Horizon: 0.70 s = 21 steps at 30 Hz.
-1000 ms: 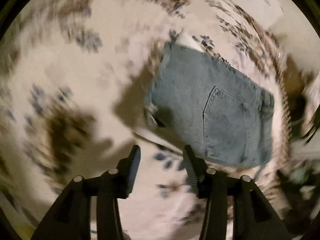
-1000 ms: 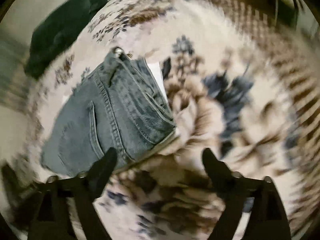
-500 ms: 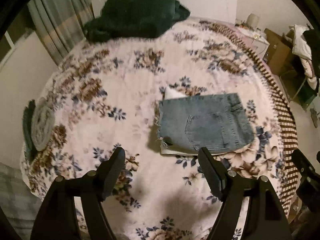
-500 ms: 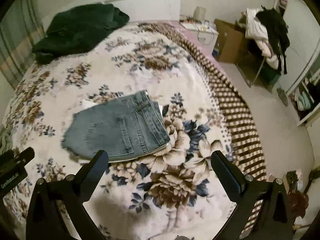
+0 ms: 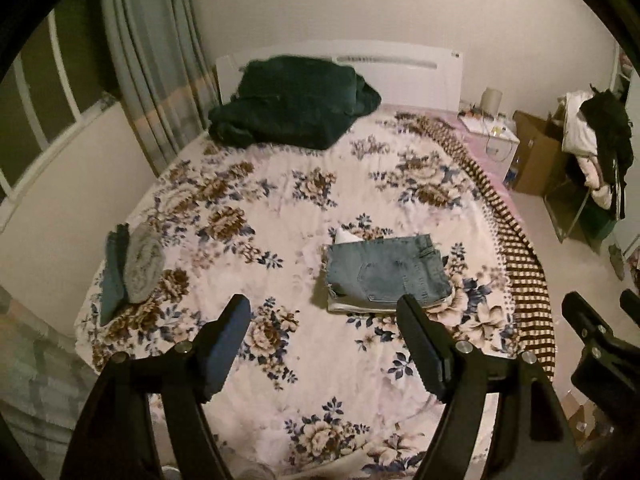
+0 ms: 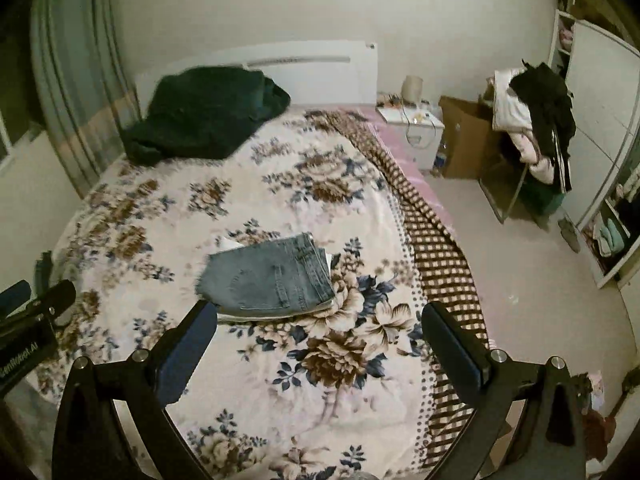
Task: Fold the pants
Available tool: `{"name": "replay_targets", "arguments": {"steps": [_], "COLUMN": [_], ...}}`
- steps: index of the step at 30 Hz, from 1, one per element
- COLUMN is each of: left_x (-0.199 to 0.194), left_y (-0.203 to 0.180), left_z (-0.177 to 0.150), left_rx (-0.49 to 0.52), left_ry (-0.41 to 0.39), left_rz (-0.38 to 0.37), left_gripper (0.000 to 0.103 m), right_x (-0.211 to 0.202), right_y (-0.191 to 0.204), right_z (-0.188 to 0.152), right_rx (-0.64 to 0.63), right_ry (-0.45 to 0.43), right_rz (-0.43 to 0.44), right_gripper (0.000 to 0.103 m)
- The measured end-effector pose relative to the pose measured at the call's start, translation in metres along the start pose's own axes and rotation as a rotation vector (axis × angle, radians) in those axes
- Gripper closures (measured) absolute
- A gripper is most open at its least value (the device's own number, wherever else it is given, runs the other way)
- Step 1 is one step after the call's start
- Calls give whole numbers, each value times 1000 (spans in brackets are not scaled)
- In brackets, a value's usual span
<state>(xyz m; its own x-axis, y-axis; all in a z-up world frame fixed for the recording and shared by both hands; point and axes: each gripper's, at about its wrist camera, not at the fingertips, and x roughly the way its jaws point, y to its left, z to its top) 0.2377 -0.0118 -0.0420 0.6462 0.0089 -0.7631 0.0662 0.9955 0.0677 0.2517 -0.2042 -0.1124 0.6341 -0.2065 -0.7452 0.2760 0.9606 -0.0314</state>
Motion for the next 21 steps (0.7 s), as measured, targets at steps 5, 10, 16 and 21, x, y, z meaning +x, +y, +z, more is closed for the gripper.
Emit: {"name": "replay_targets", "arguments": {"steps": [5,10,16,21], "left_x": [-56,-87,-104,-113], "left_y": [5,15,29,39], "left_z": [-5,-6,-10,-16], "left_rx": [3,11,17,-2], "left_ry": [-38,-76,-92,-98], "left_rz": [-9,-34,-34,-25], "left_gripper": [9,9,9,9], "right_x": [-77,-134,-180,-199], "right_y": [-4,-3,8,20], "right_z": [-3,-8,-13,-13], "right_rx": [-4,5,12,4], "right_ry": [-44,-69,-80,-86], "right_rz": [7,-1,-10,-8], "right_gripper": [0,0,0,0]}}
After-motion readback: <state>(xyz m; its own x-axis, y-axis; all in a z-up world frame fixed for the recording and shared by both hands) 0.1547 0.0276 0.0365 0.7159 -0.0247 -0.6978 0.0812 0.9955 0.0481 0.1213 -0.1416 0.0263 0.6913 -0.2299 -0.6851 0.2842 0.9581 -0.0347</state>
